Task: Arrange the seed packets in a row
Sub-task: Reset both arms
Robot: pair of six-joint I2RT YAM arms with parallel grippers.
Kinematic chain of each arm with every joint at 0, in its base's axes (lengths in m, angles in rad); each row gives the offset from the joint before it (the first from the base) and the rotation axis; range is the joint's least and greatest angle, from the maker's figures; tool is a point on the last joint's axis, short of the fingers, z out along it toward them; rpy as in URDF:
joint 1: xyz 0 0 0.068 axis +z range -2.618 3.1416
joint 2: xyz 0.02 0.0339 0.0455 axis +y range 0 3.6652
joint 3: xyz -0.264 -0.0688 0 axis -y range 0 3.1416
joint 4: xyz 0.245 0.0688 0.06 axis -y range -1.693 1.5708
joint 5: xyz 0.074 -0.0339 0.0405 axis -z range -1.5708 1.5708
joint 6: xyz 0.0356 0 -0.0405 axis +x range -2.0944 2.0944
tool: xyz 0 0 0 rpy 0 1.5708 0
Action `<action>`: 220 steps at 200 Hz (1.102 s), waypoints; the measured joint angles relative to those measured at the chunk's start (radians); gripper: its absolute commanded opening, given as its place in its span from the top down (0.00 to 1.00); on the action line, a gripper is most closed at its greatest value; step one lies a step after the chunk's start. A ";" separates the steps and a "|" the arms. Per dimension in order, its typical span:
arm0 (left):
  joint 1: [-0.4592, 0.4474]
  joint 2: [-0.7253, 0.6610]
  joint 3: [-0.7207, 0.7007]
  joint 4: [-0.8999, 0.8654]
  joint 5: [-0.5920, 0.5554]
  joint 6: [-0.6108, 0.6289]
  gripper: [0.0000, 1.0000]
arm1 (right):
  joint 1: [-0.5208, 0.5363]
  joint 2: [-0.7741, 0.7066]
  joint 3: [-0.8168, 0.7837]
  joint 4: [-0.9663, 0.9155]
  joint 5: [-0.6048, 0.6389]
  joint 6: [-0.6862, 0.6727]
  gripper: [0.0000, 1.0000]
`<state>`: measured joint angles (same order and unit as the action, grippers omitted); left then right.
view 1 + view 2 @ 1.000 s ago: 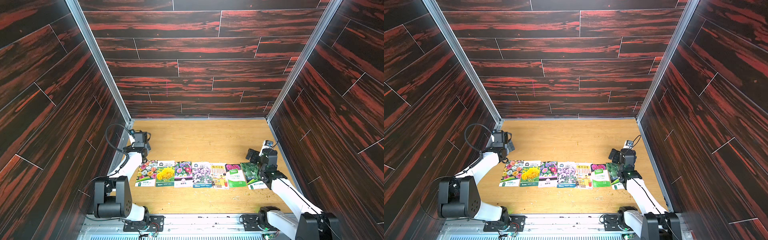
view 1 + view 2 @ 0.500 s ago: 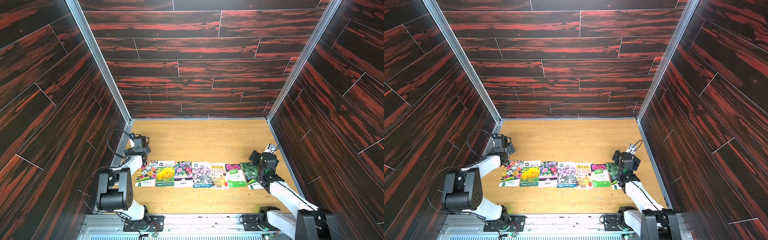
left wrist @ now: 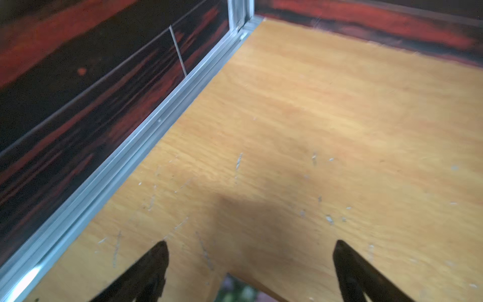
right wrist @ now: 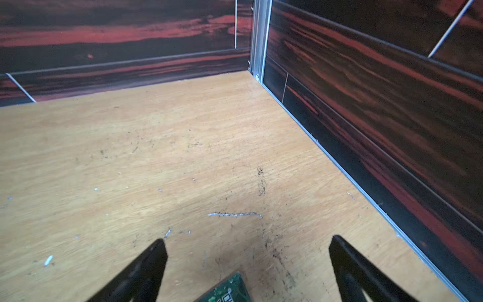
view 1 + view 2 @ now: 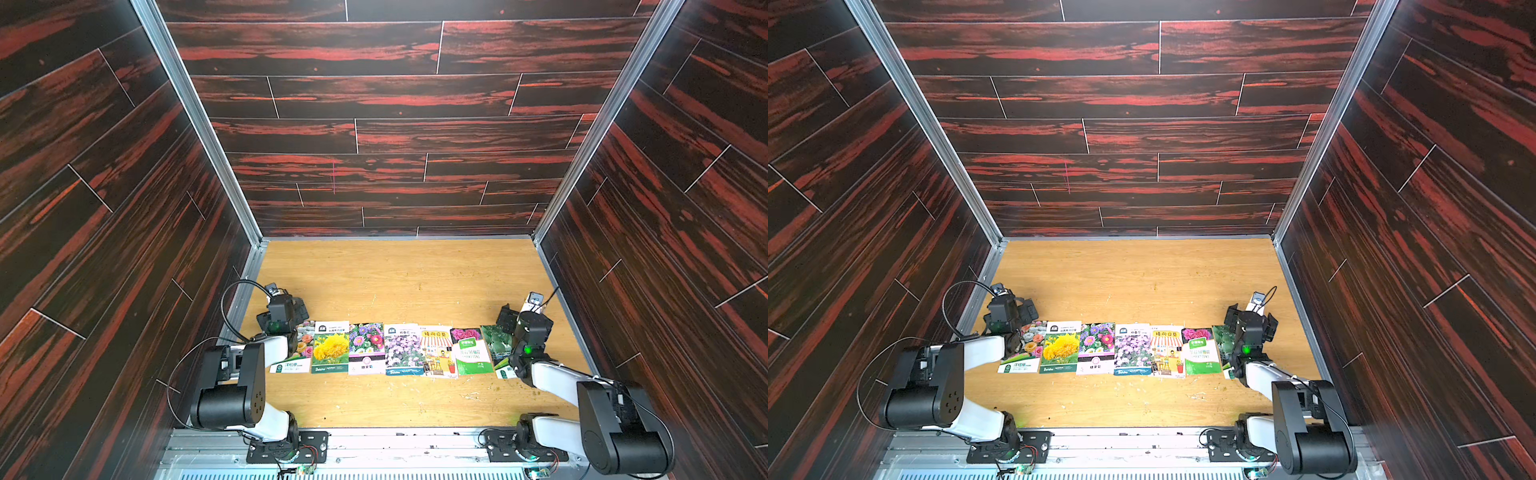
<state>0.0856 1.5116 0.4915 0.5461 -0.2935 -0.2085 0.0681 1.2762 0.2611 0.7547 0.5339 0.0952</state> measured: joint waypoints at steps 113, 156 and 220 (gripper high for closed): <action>-0.061 0.045 -0.096 0.278 -0.013 0.064 0.00 | -0.172 0.116 -0.122 0.484 -0.457 0.008 0.01; -0.061 0.045 -0.096 0.278 -0.016 0.069 0.00 | -0.184 0.213 -0.045 0.480 -0.589 -0.019 0.01; -0.061 0.045 -0.096 0.278 -0.021 0.070 0.00 | -0.193 0.282 0.025 0.428 -0.647 -0.029 0.01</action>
<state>0.0246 1.5570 0.3954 0.8238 -0.3145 -0.1383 -0.1246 1.5585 0.2859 1.1824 -0.1131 0.0662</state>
